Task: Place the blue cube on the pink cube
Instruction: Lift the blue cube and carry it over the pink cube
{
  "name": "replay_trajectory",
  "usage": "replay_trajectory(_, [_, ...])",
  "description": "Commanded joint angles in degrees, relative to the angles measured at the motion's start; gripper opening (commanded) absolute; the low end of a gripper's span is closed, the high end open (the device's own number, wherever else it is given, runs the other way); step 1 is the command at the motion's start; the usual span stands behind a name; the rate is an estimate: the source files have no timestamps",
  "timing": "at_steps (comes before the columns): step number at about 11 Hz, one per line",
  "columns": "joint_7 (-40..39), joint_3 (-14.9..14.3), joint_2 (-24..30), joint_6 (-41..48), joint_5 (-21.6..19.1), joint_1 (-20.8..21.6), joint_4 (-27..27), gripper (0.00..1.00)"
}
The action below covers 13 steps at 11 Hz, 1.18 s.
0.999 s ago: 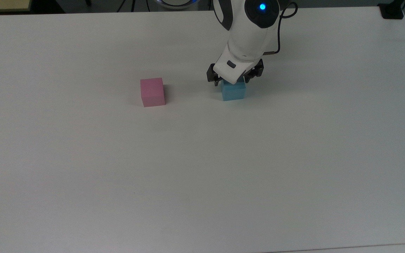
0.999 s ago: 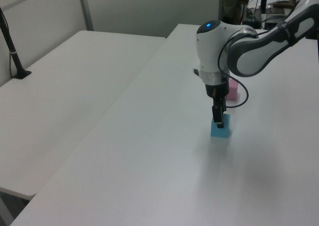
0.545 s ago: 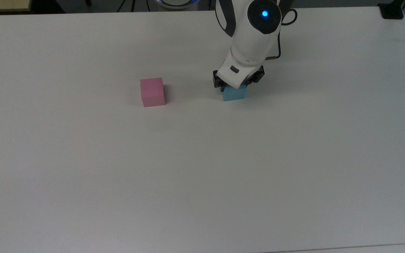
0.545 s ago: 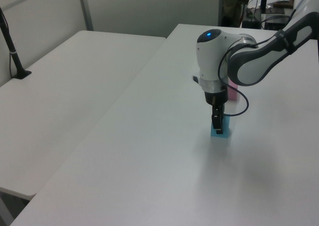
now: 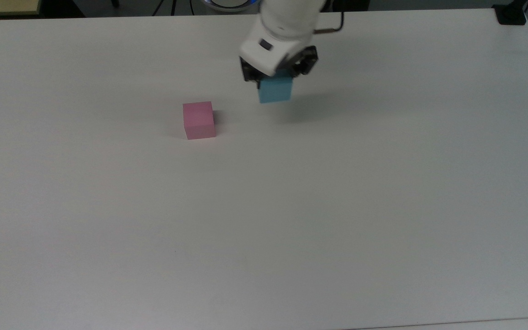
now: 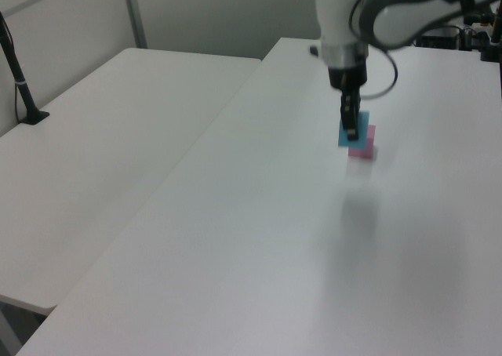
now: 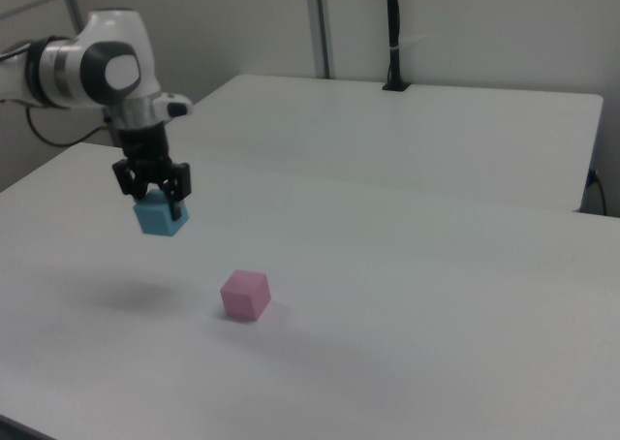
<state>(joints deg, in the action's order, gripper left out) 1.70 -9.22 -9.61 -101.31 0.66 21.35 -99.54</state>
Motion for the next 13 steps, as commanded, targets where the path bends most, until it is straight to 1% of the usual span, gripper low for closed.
replay_trajectory(1, [-7.03, -5.79, 0.82, 3.14, -1.02, -2.01, 1.98, 0.27])
replay_trajectory(2, [-9.75, -8.60, 0.21, 2.18, -1.01, -2.89, 1.89, 0.27])
replay_trajectory(4, [-13.54, -12.56, -0.58, 1.03, -1.27, -2.98, 1.72, 0.27])
replay_trajectory(5, [-13.73, -13.36, -1.89, -1.24, -1.36, -2.98, 1.37, 0.27])
replay_trajectory(6, [-14.17, -13.80, -3.21, -3.00, -1.37, -2.90, 0.32, 0.27])
replay_trajectory(11, [-14.26, -13.81, -4.19, -12.67, -0.66, -1.23, -8.46, 0.27])
replay_trajectory(13, [-14.26, -13.72, -4.63, -13.13, -0.22, -0.96, -9.35, 0.27])
